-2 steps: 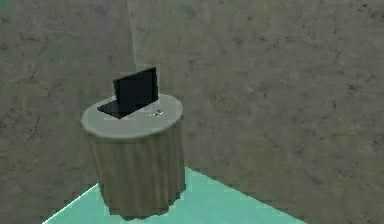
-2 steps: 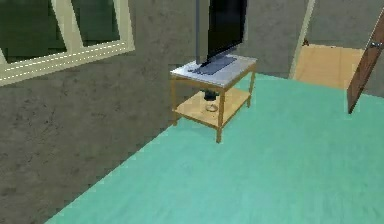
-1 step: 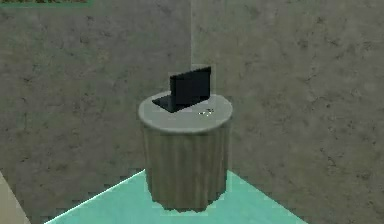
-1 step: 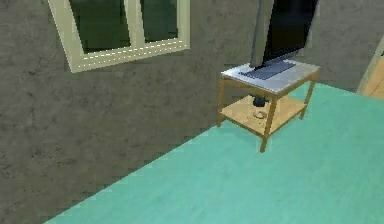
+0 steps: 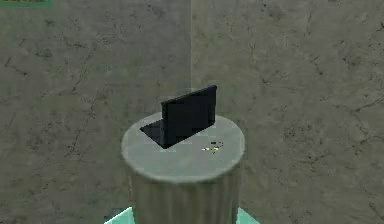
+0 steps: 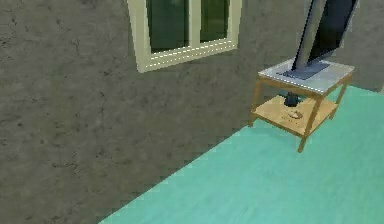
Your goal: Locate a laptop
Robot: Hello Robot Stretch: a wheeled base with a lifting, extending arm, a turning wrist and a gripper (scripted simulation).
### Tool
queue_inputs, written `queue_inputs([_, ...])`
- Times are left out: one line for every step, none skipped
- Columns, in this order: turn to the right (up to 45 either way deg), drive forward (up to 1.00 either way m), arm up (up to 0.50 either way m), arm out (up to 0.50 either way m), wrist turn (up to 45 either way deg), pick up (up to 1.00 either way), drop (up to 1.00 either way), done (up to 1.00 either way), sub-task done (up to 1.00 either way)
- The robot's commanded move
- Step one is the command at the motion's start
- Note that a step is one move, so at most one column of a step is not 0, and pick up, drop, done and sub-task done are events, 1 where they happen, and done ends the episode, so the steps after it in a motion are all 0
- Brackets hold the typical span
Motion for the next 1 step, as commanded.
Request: queue_inputs([0.0,0.00,0.00,0.00,0.0,0.00,0.00,1.00,0.00])
